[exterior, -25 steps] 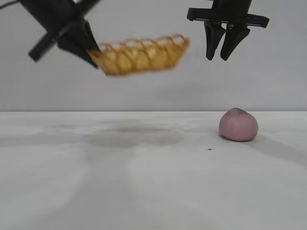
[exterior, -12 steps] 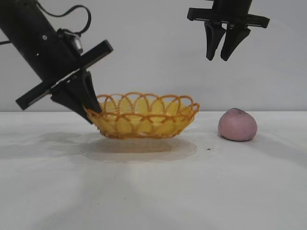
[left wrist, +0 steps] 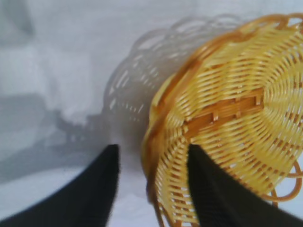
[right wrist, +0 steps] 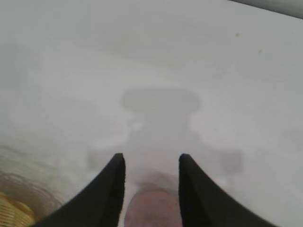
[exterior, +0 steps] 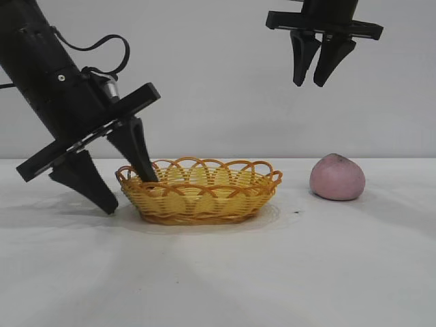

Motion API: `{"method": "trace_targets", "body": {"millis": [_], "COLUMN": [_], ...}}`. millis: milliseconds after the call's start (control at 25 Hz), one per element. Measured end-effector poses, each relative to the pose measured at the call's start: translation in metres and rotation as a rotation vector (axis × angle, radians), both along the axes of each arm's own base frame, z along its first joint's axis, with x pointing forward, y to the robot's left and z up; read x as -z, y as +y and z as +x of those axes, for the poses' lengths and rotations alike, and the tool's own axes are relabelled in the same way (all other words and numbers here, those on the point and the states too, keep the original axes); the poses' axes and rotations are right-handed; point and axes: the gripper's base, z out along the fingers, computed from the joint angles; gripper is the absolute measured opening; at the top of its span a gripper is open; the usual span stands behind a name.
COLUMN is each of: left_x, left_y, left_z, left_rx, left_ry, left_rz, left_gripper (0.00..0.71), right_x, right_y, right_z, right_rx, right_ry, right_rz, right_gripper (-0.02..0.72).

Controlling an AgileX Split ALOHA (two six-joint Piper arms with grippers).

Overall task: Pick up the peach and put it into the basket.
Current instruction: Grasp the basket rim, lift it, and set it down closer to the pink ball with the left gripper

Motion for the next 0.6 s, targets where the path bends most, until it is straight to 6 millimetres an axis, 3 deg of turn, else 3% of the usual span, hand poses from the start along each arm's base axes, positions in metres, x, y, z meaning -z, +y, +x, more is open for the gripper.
{"method": "trace_targets", "body": {"millis": [240,400,480,600], "left_x": [-0.026,-0.061,-0.071,-0.067], "left_y": [0.013,0.036,0.050,0.074], "left_z": [-0.001,-0.002,-0.003,-0.003], "left_rx": [0.013,0.011,0.002,-0.025], "left_ry": [-0.046,-0.155,-0.185,-0.168], "left_rz": [0.040,0.091,0.181,0.398], "left_gripper": [0.483,0.483,0.483,0.483], "right_x": [0.000,0.000,0.000,0.000], "right_y": [0.000,0.000,0.001,0.001], "right_z": [0.000,0.000,0.000,0.000], "right_rx": [0.001,0.001,0.001,0.001], "right_ry": [0.001,0.002,0.004,0.005], "right_rz": [0.004,0.006,0.007,0.010], "right_gripper": [0.265,0.265,0.265,0.265]}}
